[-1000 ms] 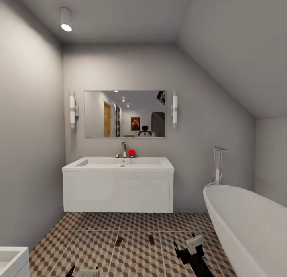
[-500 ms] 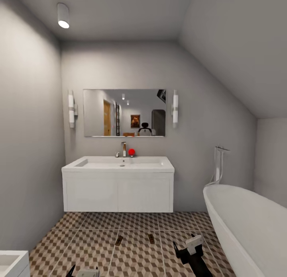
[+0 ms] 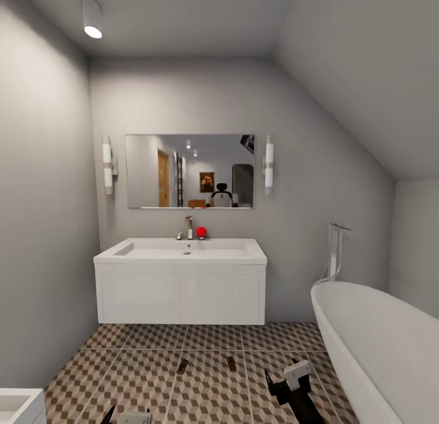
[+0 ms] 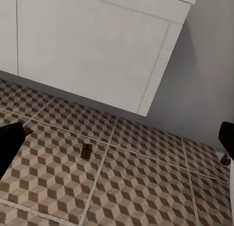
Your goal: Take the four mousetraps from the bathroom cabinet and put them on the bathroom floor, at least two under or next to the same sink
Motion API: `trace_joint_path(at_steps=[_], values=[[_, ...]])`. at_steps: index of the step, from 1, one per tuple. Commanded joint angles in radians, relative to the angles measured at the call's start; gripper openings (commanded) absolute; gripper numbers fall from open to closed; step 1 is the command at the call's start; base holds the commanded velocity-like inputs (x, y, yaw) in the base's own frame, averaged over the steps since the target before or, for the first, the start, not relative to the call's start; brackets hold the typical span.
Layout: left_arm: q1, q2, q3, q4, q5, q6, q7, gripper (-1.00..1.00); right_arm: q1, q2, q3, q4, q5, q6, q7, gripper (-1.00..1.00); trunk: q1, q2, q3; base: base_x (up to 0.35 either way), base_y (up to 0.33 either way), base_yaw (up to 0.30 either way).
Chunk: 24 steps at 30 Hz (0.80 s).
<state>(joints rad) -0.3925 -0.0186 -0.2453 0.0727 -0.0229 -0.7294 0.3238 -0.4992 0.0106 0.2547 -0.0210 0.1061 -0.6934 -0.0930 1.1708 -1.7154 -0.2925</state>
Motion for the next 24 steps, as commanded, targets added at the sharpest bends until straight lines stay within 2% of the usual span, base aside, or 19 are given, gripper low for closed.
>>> trace_joint_path(at_steps=[1, 24], values=[[-0.002, 0.000, -0.008, 0.004, -0.002, -0.004, 0.009, 1.00, -0.001, 0.000, 0.001, 0.001, 0.010, -0.002, -0.010, 1.00, -0.004, 0.006, 0.000, 0.000, 0.000, 0.000], [-0.001, 0.000, -0.008, 0.004, -0.002, -0.004, 0.009, 1.00, -0.001, 0.000, 0.001, 0.001, 0.010, -0.001, -0.010, 1.00, -0.092, 0.167, 0.036, 0.000, 0.000, 0.000]])
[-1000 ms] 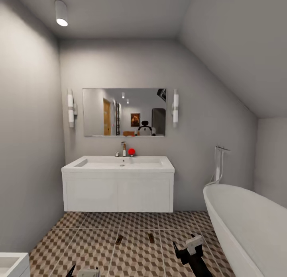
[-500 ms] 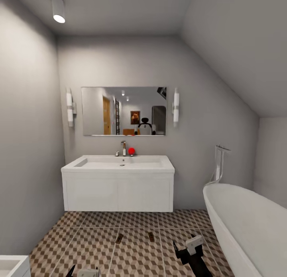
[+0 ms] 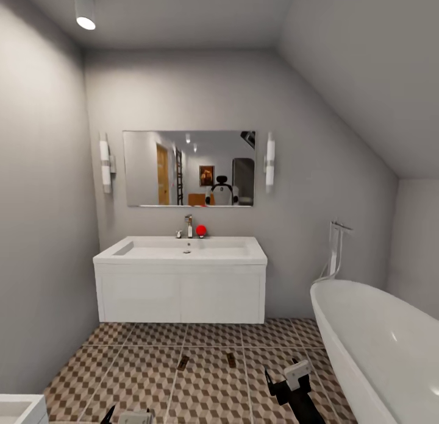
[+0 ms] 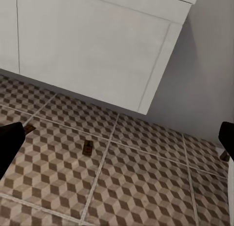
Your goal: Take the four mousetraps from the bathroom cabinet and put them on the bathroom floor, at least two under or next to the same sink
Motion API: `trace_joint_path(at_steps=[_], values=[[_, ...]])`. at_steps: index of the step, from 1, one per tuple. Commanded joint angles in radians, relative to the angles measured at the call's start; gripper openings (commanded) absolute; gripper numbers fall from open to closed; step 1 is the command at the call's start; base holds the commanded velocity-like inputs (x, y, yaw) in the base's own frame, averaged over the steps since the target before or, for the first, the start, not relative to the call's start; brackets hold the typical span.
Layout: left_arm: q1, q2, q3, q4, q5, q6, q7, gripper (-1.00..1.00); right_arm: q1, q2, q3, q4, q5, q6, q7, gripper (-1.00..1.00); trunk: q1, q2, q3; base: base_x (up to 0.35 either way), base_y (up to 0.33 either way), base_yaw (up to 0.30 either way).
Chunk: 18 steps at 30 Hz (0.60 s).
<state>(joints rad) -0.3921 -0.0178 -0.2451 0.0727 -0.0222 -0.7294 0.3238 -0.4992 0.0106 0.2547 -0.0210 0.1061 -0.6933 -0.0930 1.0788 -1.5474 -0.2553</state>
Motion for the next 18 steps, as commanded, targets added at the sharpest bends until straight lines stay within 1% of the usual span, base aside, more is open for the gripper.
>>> trace_joint_path(at_steps=[1, 18], values=[[-0.002, -0.001, -0.008, 0.004, -0.002, -0.004, 0.009, 1.00, -0.001, 0.000, 0.001, 0.001, 0.010, -0.002, -0.010, 1.00, -0.004, 0.006, 0.000, 0.000, 0.000, 0.000], [-0.001, -0.001, -0.008, 0.004, -0.003, -0.004, 0.009, 1.00, -0.001, 0.000, 0.001, 0.001, 0.010, -0.002, -0.010, 1.00, -0.069, 0.125, 0.027, 0.000, 0.000, 0.000]])
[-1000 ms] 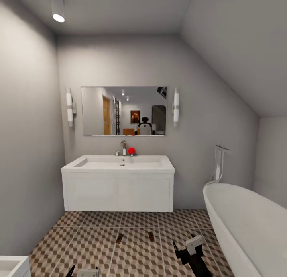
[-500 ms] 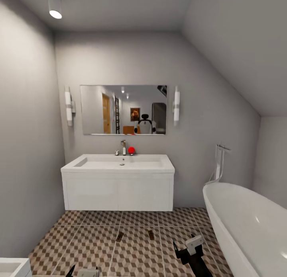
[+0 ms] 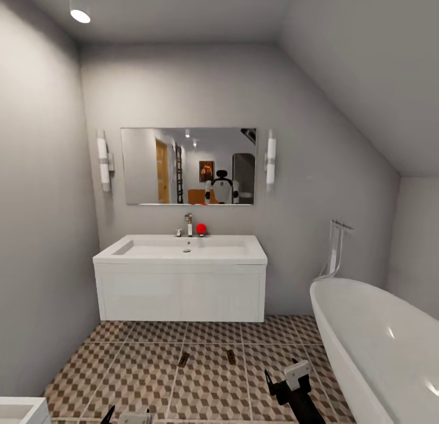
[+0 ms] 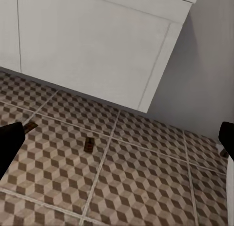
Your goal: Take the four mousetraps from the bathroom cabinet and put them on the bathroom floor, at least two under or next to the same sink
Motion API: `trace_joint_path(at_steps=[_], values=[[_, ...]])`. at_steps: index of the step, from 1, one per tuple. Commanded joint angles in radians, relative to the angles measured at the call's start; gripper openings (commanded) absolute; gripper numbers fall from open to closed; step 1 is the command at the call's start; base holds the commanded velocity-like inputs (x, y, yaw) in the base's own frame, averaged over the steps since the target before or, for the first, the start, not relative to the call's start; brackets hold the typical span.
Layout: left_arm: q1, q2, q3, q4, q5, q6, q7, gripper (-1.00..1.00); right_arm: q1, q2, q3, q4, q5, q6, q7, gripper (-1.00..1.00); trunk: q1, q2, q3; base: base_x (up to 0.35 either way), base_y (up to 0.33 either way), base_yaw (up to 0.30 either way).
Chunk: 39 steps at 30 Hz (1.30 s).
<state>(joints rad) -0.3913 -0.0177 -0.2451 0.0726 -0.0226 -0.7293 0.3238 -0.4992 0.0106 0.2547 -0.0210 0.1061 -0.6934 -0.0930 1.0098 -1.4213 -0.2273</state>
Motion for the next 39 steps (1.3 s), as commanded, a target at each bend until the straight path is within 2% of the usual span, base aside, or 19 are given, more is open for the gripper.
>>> trace_joint_path(at_steps=[1, 39], values=[[-0.002, -0.001, -0.008, 0.004, -0.002, -0.004, 0.009, 1.00, -0.001, 0.000, 0.001, 0.001, 0.010, -0.002, -0.010, 1.00, -0.004, 0.006, 0.000, 0.000, 0.000, 0.000], [-0.002, -0.002, -0.008, 0.004, -0.002, -0.004, 0.009, 1.00, -0.001, 0.000, 0.001, 0.001, 0.010, -0.002, -0.010, 1.00, -0.150, 0.272, 0.059, 0.000, 0.000, 0.000]])
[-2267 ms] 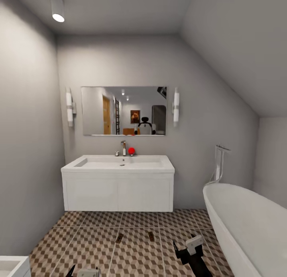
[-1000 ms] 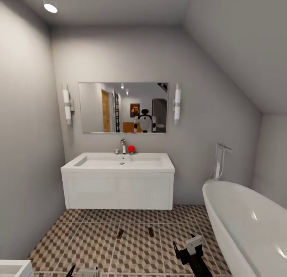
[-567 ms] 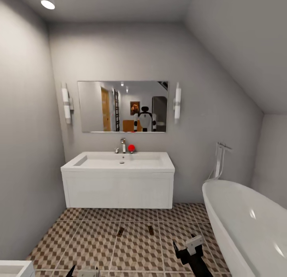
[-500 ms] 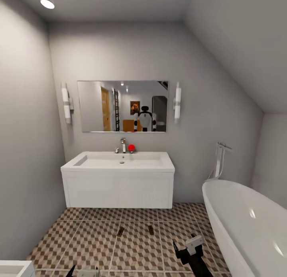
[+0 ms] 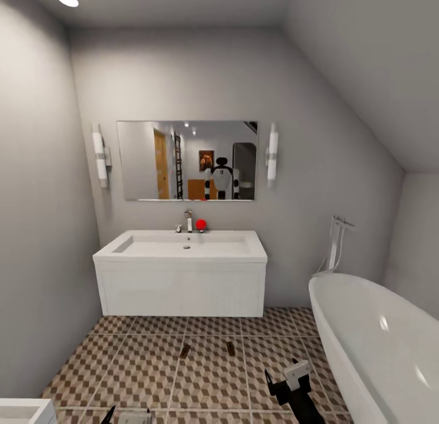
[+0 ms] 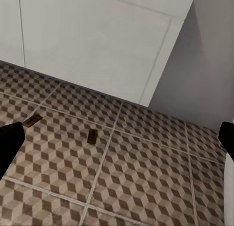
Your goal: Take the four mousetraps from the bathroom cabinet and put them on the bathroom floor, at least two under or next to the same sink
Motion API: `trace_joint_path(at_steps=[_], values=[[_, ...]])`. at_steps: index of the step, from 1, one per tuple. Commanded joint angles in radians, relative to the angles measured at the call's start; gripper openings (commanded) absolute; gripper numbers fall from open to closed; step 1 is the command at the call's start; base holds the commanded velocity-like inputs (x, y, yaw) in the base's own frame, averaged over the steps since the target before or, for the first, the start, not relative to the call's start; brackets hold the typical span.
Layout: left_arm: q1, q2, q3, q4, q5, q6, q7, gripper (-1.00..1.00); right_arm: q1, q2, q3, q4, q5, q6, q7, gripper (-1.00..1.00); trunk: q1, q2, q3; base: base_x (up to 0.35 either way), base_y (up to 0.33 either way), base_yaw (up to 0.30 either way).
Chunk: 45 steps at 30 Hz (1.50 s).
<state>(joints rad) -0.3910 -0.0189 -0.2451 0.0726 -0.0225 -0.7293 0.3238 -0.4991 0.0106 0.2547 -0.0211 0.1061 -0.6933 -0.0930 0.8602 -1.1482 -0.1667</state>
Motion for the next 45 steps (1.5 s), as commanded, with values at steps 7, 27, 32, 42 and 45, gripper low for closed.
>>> trace_joint_path(at_steps=[7, 27, 32, 42, 45], values=[[-0.002, -0.001, -0.008, 0.004, -0.003, -0.004, 0.009, 1.00, -0.001, 0.000, 0.001, 0.001, 0.010, -0.002, -0.010, 1.00, -0.027, 0.048, 0.009, 0.000, 0.000, 0.000], [-0.002, -0.001, -0.008, 0.004, -0.003, -0.004, 0.009, 1.00, -0.001, 0.000, 0.001, 0.001, 0.010, -0.002, -0.011, 1.00, -0.104, 0.188, 0.041, 0.000, 0.000, 0.000], [-0.002, -0.001, -0.008, 0.004, -0.003, -0.004, 0.009, 1.00, -0.001, 0.001, 0.002, 0.001, 0.010, -0.002, -0.011, 1.00, -0.123, 0.223, 0.048, 0.000, 0.000, 0.000], [-0.002, -0.001, -0.008, 0.004, -0.002, -0.004, 0.009, 1.00, -0.001, 0.000, 0.001, 0.001, 0.010, -0.002, -0.011, 1.00, -0.161, 0.293, 0.064, 0.000, 0.000, 0.000], [-0.002, -0.001, -0.008, 0.004, -0.002, -0.004, 0.009, 1.00, 0.000, 0.001, 0.001, 0.001, 0.010, -0.002, -0.011, 1.00, -0.173, 0.314, 0.068, 0.000, 0.000, 0.000]])
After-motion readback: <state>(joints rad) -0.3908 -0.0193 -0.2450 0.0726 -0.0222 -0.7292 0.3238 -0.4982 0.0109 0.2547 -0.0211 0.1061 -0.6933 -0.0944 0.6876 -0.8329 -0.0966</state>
